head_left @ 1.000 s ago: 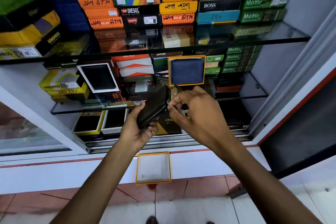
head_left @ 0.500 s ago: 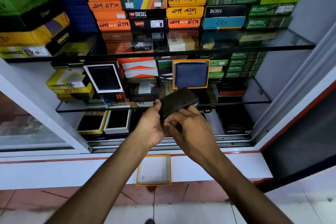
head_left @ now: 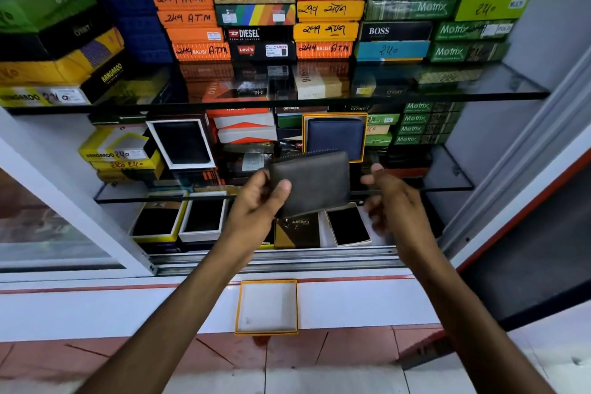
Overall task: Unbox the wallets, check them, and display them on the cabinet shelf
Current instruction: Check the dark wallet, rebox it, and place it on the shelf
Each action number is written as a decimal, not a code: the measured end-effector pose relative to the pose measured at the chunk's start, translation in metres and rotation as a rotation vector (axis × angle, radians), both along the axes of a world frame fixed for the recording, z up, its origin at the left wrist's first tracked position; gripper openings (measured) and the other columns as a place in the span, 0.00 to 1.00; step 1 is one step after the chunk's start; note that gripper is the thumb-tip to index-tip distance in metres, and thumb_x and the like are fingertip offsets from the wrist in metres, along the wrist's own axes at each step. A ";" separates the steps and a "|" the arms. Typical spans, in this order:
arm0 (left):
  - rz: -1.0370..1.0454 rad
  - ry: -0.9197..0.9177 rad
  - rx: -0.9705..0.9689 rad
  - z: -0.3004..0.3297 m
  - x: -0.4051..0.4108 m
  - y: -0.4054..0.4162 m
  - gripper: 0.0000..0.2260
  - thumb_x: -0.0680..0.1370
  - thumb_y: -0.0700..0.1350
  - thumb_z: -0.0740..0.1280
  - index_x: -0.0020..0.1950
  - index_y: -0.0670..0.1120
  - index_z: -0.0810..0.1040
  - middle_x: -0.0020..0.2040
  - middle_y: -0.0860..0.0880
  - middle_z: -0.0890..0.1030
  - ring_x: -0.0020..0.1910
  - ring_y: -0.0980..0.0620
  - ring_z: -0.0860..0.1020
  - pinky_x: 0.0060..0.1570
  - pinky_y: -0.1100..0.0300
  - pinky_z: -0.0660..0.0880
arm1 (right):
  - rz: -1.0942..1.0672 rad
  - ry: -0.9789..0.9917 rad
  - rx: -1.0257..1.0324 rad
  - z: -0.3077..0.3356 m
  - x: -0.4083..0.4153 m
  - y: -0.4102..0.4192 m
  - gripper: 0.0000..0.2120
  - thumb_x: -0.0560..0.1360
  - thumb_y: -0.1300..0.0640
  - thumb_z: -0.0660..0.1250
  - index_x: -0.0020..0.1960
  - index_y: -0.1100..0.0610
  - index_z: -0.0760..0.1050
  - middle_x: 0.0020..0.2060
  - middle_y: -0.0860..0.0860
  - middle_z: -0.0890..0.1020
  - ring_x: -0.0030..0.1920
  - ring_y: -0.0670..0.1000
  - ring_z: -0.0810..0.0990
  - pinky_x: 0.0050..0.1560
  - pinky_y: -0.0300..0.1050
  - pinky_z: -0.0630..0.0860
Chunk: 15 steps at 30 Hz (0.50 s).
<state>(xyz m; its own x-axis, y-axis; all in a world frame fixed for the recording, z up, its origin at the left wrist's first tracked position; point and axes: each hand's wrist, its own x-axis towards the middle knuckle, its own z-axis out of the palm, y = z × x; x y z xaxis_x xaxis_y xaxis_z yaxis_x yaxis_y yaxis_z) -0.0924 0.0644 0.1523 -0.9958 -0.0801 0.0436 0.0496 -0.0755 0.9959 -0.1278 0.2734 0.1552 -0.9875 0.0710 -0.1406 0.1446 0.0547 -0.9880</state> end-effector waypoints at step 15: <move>0.098 0.116 -0.052 -0.039 0.039 -0.047 0.20 0.76 0.26 0.60 0.62 0.43 0.78 0.61 0.51 0.82 0.62 0.47 0.79 0.57 0.59 0.78 | 0.278 -0.236 -0.308 -0.039 0.015 -0.025 0.18 0.74 0.62 0.72 0.63 0.53 0.76 0.52 0.54 0.86 0.44 0.50 0.85 0.47 0.47 0.81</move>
